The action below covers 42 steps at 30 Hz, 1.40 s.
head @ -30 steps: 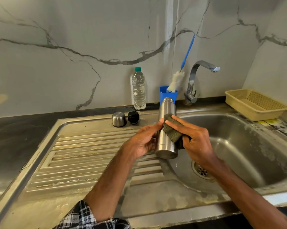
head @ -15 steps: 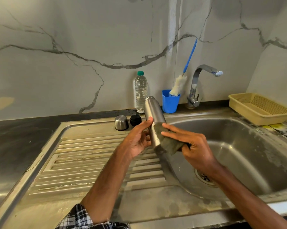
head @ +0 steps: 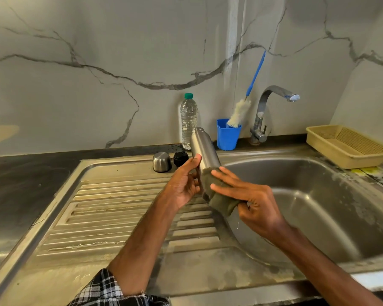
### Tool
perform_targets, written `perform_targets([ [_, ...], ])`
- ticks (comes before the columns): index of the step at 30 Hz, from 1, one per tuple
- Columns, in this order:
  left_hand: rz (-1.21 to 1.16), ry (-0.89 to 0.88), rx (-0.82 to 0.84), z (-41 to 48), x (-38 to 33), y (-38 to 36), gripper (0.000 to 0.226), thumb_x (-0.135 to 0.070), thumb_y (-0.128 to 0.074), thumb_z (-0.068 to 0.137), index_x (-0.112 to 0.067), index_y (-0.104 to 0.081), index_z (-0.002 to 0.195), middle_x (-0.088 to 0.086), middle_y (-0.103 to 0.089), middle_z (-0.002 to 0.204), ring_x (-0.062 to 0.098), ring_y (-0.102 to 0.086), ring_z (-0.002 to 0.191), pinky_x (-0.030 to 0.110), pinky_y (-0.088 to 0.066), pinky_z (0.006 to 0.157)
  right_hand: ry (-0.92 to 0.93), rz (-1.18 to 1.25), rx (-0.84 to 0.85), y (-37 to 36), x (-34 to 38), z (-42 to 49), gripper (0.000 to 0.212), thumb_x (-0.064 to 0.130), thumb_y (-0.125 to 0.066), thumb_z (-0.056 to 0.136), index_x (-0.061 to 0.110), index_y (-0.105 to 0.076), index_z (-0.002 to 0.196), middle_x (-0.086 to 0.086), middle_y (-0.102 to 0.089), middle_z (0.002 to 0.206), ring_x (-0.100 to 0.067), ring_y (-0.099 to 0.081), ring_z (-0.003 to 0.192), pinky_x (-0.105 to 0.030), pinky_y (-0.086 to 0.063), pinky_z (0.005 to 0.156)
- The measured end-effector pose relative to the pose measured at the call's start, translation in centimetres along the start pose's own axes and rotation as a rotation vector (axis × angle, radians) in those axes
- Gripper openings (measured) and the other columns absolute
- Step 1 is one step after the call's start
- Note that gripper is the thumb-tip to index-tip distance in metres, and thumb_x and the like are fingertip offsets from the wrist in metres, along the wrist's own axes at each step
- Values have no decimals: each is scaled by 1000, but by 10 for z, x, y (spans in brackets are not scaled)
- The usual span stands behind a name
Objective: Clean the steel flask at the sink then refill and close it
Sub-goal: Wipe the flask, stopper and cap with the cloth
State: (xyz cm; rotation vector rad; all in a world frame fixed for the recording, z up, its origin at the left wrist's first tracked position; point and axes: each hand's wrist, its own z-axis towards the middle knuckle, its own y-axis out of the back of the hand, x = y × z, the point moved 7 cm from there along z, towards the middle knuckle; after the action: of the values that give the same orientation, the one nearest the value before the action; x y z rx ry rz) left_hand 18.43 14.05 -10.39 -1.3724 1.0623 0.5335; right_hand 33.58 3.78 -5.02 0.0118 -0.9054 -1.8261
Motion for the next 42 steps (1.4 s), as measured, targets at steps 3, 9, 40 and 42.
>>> perform_targets([
  [3, 41, 0, 51, -1, 1, -6, 38, -34, -74, 89, -13, -64, 120, 8, -72, 102, 22, -71, 88, 39, -62, 73, -87, 53, -51, 8, -12, 4, 62, -19, -55, 75, 14, -69, 125, -1, -58, 142, -13, -51, 135, -33, -47, 108],
  [9, 71, 27, 101, -2, 10, -17, 38, -35, -74, 90, -12, -67, 120, 11, -71, 109, 24, -69, 94, 41, -60, 84, -50, 18, -87, 12, -7, 2, 67, -27, -59, 72, 12, -68, 126, -5, -58, 141, -16, -51, 135, -33, -46, 110],
  [40, 213, 114, 419, -14, 29, -50, 68, -32, -77, 89, -30, -47, 150, 16, -53, 147, 28, -54, 125, 55, -36, 115, -190, -115, -249, 51, -52, 10, 71, -25, -57, 77, 11, -59, 138, -1, -50, 150, -8, -42, 142, -26, -36, 116],
  [42, 230, 138, 440, -18, 34, -54, 73, -34, -79, 87, -30, -46, 151, 15, -54, 146, 27, -55, 124, 53, -38, 115, -303, -109, -329, 61, -62, 7, 78, -26, -55, 75, 14, -56, 141, 2, -48, 151, -1, -41, 140, -32, -40, 115],
])
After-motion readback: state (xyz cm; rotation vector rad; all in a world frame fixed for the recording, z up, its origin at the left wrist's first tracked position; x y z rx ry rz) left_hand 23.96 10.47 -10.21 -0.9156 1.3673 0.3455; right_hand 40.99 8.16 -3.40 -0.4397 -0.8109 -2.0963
